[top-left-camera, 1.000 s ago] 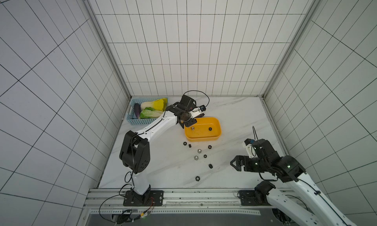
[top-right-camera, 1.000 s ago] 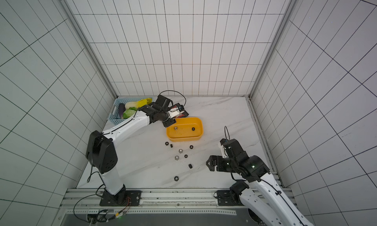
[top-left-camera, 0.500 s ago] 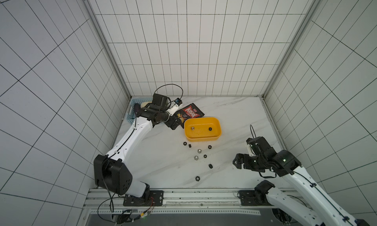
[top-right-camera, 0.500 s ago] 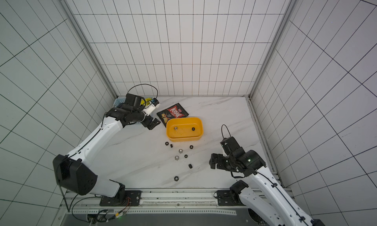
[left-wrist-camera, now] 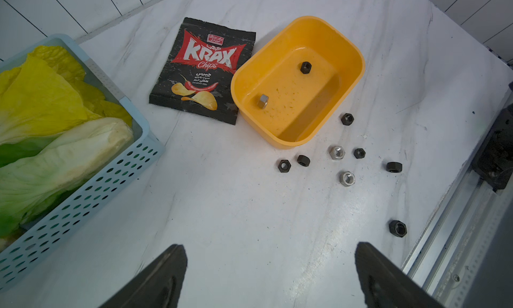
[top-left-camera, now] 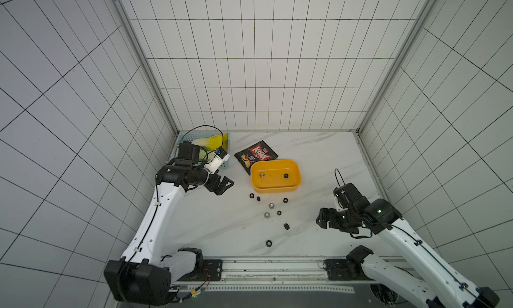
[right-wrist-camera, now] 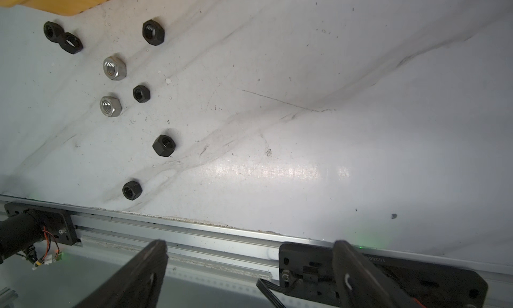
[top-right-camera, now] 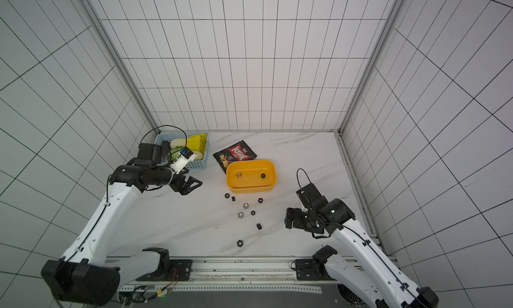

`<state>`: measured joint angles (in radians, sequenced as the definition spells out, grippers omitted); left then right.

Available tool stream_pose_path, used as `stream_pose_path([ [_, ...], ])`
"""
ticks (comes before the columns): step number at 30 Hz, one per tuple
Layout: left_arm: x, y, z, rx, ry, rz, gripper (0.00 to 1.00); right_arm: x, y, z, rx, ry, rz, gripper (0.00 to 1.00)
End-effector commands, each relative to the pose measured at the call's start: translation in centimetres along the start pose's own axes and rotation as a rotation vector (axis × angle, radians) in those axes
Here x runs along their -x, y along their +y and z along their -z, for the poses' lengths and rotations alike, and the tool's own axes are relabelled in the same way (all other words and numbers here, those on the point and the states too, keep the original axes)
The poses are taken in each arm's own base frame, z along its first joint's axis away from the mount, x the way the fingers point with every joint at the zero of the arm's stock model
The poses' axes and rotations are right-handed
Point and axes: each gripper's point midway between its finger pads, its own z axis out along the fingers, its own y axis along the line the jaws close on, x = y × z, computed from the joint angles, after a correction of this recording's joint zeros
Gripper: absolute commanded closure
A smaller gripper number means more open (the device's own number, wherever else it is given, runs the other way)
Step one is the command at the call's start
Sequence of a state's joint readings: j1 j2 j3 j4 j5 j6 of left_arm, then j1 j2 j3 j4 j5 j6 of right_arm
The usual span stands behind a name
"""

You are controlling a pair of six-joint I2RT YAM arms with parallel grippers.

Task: Put the nuts on the desktop into the storage box
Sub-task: Place the nut in the storage box, then pick up the nut from the center of the board.

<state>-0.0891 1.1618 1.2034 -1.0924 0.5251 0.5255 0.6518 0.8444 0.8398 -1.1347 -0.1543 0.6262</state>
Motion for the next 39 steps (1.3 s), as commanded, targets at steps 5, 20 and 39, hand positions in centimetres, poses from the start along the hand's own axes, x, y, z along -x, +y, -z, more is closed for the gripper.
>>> stream_pose_path([
  [5,-3.9,-2.9,0.6,-0.084,0.086,-0.041,0.02,2.5,4.5,0.3,0.066,-0.06,0.11,0.06],
  [20,-7.2,-2.8,-1.0,-0.05,0.119,0.014,0.02,3.3,9.0,-3.5,-0.058,-0.035,0.364,0.14],
  [39,-7.4,-2.9,-1.7,-0.076,0.118,0.026,0.02,1.1,11.4,-9.7,-0.176,0.085,0.504,0.25],
])
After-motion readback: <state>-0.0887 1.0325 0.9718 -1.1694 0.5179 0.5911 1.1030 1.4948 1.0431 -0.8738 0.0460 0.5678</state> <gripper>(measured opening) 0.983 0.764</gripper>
